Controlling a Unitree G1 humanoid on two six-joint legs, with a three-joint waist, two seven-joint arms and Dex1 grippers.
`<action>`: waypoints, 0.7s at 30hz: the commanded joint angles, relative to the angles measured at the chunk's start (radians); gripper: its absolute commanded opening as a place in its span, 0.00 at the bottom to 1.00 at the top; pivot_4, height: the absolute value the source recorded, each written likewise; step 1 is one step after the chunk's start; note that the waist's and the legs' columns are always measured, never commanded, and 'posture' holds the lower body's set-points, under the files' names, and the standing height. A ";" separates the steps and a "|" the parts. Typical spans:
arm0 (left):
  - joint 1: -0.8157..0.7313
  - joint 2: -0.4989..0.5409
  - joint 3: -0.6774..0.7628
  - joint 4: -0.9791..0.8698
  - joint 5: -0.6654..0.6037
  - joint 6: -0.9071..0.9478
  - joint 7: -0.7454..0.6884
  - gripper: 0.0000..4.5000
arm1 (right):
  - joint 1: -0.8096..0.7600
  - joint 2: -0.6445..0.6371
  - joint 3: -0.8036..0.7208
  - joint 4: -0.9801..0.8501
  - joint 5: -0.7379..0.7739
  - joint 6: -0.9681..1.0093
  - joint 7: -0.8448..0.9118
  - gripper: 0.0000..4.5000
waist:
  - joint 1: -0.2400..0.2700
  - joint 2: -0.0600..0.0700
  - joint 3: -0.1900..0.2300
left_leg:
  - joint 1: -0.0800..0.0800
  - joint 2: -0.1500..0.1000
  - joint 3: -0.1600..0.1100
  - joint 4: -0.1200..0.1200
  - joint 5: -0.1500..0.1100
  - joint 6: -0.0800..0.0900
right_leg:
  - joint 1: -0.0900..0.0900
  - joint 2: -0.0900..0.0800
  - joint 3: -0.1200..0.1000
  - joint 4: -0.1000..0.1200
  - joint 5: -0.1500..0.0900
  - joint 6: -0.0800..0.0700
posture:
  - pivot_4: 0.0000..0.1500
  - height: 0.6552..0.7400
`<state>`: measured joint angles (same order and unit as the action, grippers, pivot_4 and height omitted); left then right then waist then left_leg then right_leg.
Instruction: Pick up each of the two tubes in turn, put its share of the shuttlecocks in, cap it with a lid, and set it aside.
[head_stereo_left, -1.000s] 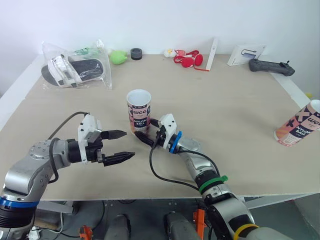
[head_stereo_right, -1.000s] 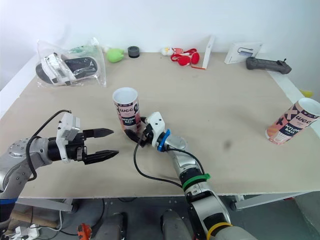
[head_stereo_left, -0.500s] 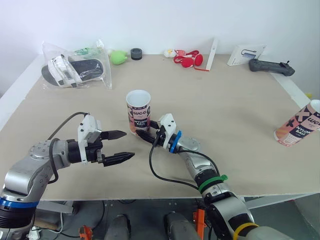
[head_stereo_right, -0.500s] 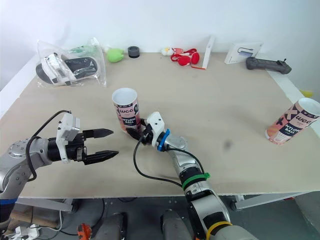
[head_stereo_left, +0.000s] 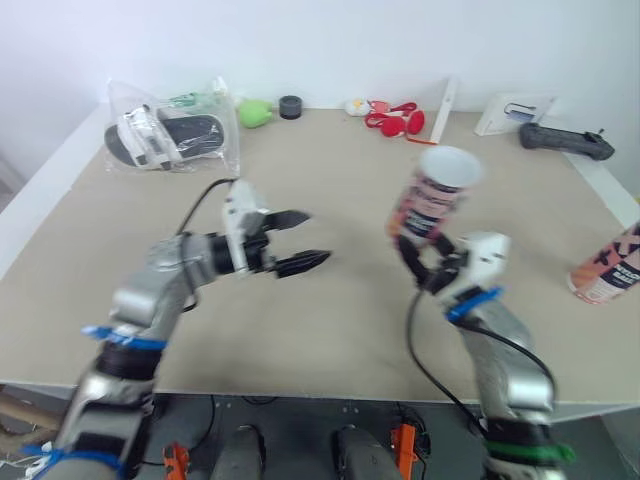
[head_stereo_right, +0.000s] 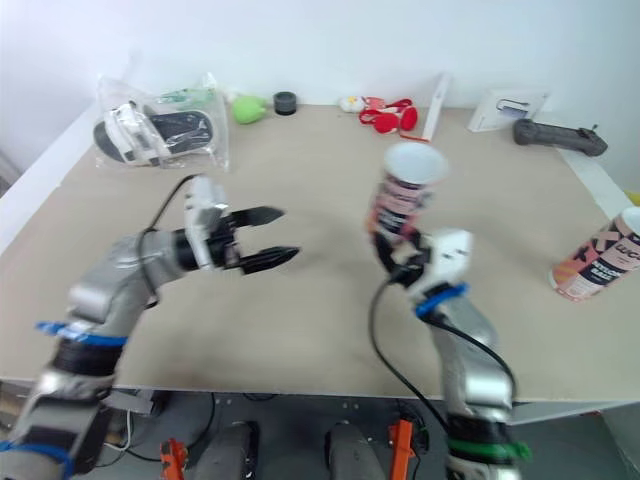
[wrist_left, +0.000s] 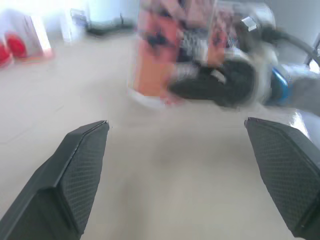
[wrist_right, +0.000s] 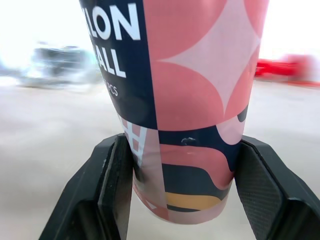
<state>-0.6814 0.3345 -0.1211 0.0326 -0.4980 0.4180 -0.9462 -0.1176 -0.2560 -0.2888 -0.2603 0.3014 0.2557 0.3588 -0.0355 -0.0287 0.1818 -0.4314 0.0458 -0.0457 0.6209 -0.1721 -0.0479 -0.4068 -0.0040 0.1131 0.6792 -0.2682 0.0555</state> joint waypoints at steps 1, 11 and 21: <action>-0.082 -0.085 -0.035 0.116 0.057 -0.097 -0.002 1.00 | 0.043 -0.019 -0.114 -0.089 0.017 0.014 -0.091 0.59 | -0.012 0.000 0.000 | 0.001 0.000 0.001 0.000 0.000 0.000 | 0.000 0.000 0.002 0.000 0.000 0.000 | 1.00 1.00; -0.167 -0.252 -0.091 0.293 0.139 -0.215 -0.046 1.00 | 0.025 -0.040 -0.295 0.189 0.029 -0.113 -0.198 0.59 | -0.023 0.002 -0.001 | 0.003 0.000 0.003 -0.001 0.001 0.002 | 0.001 0.001 0.005 0.001 -0.001 0.005 | 1.00 1.00; -0.075 -0.209 -0.129 0.161 0.163 -0.164 -0.064 1.00 | -0.023 -0.070 -0.276 0.410 0.016 -0.223 -0.180 0.59 | -0.023 0.006 -0.001 | 0.004 0.000 0.003 -0.001 0.001 0.002 | 0.002 0.001 0.005 0.001 -0.001 0.006 | 1.00 1.00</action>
<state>-0.7560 0.1246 -0.2470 0.2421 -0.3410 0.2502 -1.0090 -0.1355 -0.3099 -0.5569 0.1378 0.3113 0.0548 0.1738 -0.0585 -0.0230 0.1806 -0.4269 0.0455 -0.0431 0.6197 -0.1711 -0.0462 -0.4044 -0.0029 0.1182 0.6800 -0.2697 0.0614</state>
